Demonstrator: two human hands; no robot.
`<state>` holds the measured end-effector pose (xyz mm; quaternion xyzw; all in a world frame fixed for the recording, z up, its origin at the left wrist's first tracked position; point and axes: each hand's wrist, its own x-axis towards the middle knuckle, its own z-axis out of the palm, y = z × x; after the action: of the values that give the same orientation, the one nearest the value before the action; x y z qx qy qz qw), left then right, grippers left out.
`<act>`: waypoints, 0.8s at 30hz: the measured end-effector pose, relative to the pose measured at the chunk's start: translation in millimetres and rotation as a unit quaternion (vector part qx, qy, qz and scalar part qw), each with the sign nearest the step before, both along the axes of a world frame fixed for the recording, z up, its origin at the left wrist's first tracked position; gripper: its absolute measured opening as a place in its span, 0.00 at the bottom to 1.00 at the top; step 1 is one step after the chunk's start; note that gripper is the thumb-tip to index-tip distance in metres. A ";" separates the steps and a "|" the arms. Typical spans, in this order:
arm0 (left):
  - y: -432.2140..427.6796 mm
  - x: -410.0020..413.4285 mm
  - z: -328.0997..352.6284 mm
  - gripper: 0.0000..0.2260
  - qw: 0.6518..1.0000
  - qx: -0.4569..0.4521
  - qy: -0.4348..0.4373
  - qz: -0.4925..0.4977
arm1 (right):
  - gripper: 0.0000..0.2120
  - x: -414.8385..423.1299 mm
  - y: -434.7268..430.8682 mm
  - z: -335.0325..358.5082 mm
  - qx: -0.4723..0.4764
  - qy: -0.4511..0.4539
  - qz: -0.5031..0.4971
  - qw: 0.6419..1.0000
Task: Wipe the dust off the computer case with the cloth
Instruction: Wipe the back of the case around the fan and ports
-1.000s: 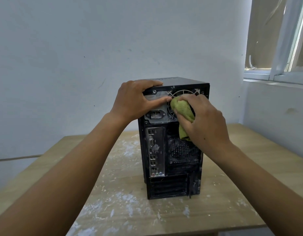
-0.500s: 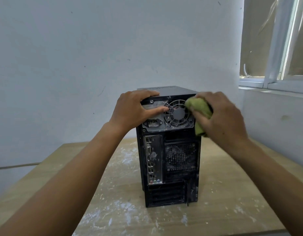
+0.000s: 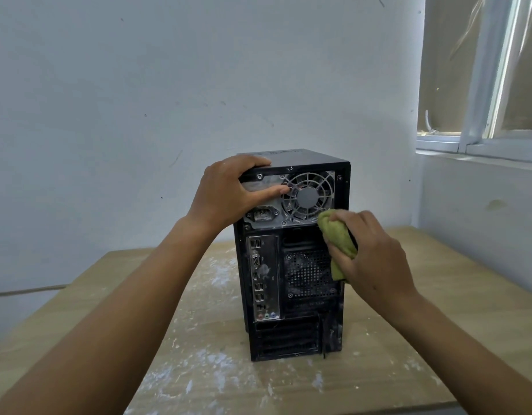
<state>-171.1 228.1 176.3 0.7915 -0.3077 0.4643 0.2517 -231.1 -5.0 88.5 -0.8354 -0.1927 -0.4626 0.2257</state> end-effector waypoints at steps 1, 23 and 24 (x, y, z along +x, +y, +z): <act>-0.6 -1.0 -2.7 0.26 1.000 -0.021 0.011 -0.020 | 0.20 -1.4 -0.8 -2.6 0.001 0.008 -0.001 1.000; -24.3 -22.2 -104.2 0.52 0.937 -0.255 0.219 -0.094 | 0.18 -2.1 42.3 9.5 -0.068 0.000 -0.005 0.998; -23.8 -21.5 -105.0 0.52 0.936 -0.259 0.221 -0.092 | 0.18 -2.8 40.8 9.1 -0.069 0.006 0.000 0.998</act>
<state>-192.6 204.3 71.3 0.7498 -0.1852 0.3157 0.5512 -233.9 35.8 97.7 -0.8520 -0.2231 -0.4427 0.1686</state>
